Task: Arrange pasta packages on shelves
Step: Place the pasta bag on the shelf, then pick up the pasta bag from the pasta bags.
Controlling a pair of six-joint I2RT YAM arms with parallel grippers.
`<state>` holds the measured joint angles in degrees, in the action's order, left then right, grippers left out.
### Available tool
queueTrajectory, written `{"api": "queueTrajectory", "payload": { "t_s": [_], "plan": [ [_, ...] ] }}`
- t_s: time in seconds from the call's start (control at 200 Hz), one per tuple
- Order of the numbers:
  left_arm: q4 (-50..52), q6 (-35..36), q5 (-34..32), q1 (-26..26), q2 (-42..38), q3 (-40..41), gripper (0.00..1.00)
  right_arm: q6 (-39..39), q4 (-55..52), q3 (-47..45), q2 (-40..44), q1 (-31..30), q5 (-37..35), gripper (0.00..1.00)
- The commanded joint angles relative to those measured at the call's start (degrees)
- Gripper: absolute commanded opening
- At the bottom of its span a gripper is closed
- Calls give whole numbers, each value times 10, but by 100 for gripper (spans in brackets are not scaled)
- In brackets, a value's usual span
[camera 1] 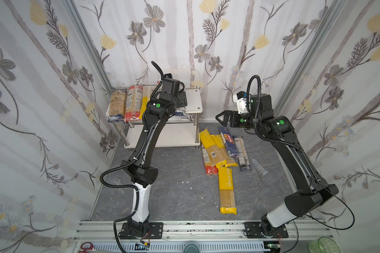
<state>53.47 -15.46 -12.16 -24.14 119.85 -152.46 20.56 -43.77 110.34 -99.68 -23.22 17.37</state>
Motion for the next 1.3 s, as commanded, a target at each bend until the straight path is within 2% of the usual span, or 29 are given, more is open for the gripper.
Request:
{"api": "queueTrajectory", "payload": {
  "t_s": [0.0, 0.235, 0.5, 0.709, 1.099, 1.294],
  "plan": [
    [-22, -6, 16, -3, -16, 3, 79, 4, 3, 1, 6, -1, -10, 100],
    [-21, -6, 12, -30, -61, 39, 86, 3, 0, -38, 37, -2, -19, 100],
    [-21, -9, -27, -103, -148, 171, 93, 14, 7, -170, 105, -25, -60, 100],
    [-29, -59, -60, -165, -252, 355, 96, 38, 38, -286, 158, -64, -80, 100],
    [-140, -230, -61, -239, -564, 853, 100, 64, 78, -438, 207, -93, -116, 100],
    [-149, -282, -68, -266, -662, 985, 100, 55, 131, -482, 185, -91, -131, 100]
  ]
}}
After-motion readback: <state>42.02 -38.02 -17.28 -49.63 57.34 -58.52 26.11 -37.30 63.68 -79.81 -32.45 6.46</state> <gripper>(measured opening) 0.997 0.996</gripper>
